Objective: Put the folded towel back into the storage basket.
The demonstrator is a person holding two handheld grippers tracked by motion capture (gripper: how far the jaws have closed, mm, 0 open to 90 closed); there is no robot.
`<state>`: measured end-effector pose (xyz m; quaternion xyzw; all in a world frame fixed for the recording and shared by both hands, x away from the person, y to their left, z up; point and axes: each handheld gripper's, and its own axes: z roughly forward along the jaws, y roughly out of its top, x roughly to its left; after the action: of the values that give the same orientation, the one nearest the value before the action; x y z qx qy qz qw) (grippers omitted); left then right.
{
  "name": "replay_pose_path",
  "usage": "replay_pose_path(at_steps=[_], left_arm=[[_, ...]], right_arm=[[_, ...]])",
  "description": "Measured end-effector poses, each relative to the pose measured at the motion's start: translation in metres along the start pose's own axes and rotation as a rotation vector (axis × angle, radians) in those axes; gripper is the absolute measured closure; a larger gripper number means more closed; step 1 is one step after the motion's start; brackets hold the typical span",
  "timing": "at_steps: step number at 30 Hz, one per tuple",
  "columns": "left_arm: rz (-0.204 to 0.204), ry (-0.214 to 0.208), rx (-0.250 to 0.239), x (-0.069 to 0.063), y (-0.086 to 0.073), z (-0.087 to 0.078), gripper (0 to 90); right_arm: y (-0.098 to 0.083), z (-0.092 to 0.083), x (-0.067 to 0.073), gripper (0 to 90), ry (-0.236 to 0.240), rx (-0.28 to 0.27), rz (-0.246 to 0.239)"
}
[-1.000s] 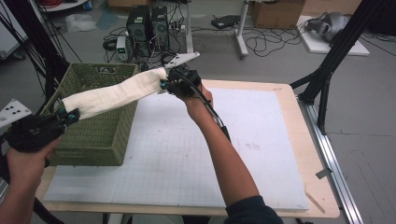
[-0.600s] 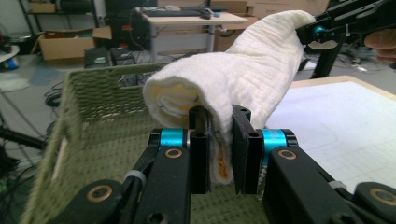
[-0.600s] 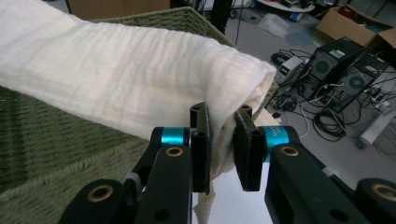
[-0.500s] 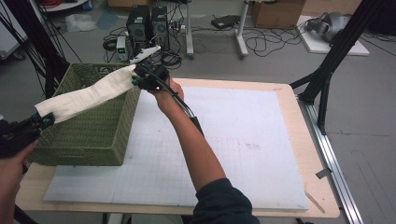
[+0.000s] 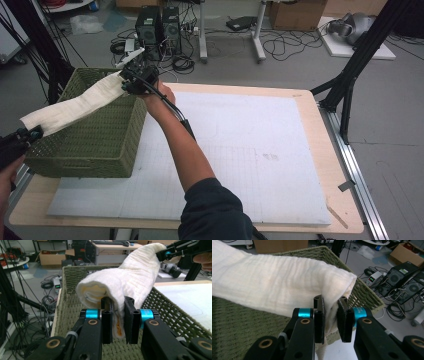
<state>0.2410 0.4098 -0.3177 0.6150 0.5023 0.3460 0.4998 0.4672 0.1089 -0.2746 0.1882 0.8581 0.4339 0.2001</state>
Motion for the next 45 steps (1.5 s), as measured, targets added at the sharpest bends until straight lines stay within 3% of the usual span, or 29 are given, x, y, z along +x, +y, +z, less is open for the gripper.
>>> replay_pose_path(at_steps=[6,9,13,15,16,18,20,24,30,32,35,42,45], left_arm=[[-0.006,0.020,0.015,0.007,-0.006,0.000,78.6],[-0.009,0.032,0.028,0.010,-0.008,0.003,78.3],[-0.017,0.032,0.079,0.013,-0.010,0.014,76.5],[-0.030,0.039,0.106,0.013,-0.012,0.018,66.4],[-0.034,0.061,0.101,0.013,-0.012,0.017,53.9],[-0.036,0.100,0.050,0.013,-0.011,0.011,38.3],[-0.035,0.108,0.017,0.014,-0.007,0.004,34.3],[-0.038,0.092,-0.019,0.012,-0.001,-0.003,34.0],[-0.036,0.009,-0.047,-0.007,-0.001,0.005,28.3],[-0.047,-0.032,-0.045,-0.014,-0.001,0.011,23.5],[-0.047,-0.059,-0.038,-0.025,0.000,0.020,18.7],[-0.038,-0.155,-0.035,-0.052,0.001,0.039,18.9],[-0.015,-0.194,-0.028,-0.065,0.002,0.048,19.3]], right_arm=[[0.007,0.017,0.007,78.6,0.001,0.009,-0.009],[0.008,0.027,0.011,78.6,-0.020,0.026,-0.017],[0.005,0.039,0.014,78.0,-0.042,0.051,-0.007],[0.002,0.046,0.014,69.7,-0.056,0.076,-0.007],[0.000,0.049,0.015,65.8,-0.058,0.096,-0.008],[-0.003,0.051,0.014,59.5,-0.063,0.101,-0.012],[-0.004,0.049,0.012,54.9,-0.068,0.089,-0.005],[-0.005,0.033,0.006,50.3,-0.052,0.052,-0.004],[-0.019,0.003,-0.008,42.1,-0.016,0.018,0.008],[-0.030,-0.013,-0.015,39.8,-0.008,0.001,0.019],[-0.050,-0.033,-0.028,33.7,0.001,-0.014,0.037],[-0.093,-0.076,-0.048,22.3,0.000,-0.046,0.107],[-0.111,-0.097,-0.055,17.1,-0.003,-0.066,0.133]])
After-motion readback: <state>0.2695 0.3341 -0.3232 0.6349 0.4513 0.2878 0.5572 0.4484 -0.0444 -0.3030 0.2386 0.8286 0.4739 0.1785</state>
